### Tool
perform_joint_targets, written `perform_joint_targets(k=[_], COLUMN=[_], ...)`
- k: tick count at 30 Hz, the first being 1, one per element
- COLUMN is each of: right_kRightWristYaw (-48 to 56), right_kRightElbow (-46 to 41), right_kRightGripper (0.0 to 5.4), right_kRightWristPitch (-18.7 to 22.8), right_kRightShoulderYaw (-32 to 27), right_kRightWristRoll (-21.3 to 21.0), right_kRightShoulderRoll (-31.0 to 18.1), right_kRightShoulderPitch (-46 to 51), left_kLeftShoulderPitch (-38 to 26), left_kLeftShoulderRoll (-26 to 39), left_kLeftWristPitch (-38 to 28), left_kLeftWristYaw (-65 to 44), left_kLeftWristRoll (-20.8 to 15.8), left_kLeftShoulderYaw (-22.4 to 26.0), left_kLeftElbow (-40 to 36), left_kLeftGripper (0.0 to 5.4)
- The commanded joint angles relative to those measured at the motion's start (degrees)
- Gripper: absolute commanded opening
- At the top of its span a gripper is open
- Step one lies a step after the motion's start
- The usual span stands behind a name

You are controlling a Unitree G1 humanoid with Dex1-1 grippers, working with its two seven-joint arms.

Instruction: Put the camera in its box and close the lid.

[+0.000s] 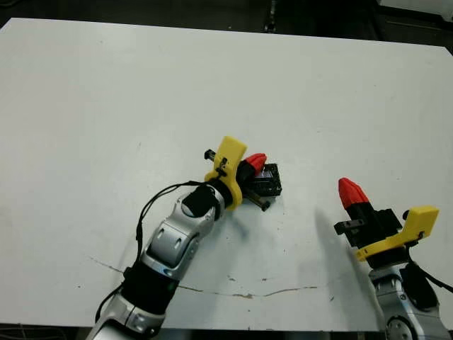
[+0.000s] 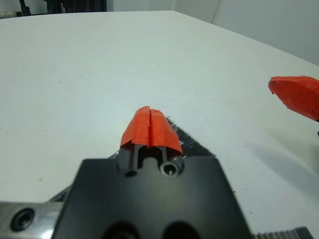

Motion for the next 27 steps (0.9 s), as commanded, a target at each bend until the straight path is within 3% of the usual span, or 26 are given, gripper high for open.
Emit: perform_joint_targets(k=[1,9,18,21,27], right_kRightWristYaw=[-0.7,-0.9,-1.0,-1.1,-1.4], right_kRightElbow=[-0.1,-0.7,-0.8,-0.9,-1.6], right_kRightGripper=[0.0,0.0,0.0,0.0,0.0], right_kRightWristPitch=[0.8,1.8,1.6,1.5,1.5], right_kRightShoulderYaw=[-0.7,-0.9,-1.4,-1.6,-1.6], right_kRightWristRoll=[0.4,1.1,1.9,2.1,1.9], right_kRightShoulderRoll=[-0.3,-0.6,-0.6,-0.7,-0.8], right_kRightShoulderPitch=[0.6,0.5,0.3,0.4,0.6], left_kLeftShoulderPitch=[3.7,1.7,-2.8,-1.8,4.0], left_kLeftShoulderRoll=[0.3,-1.0,-2.1,-1.0,4.7], left_kLeftWristPitch=[3.0,-3.2,-1.8,0.8,5.9], left_kLeftWristYaw=[1.0,0.7,-1.2,-2.4,-7.4], left_kLeftWristRoll=[1.7,3.9,3.9,2.3,-4.6], left_kLeftShoulderYaw=[-0.8,0.0,0.4,1.6,6.0], left_kLeftElbow=[6.6,15.3,21.5,16.9,-5.4], left_kLeftGripper=[0.01,0.01,0.01,0.01,0.01])
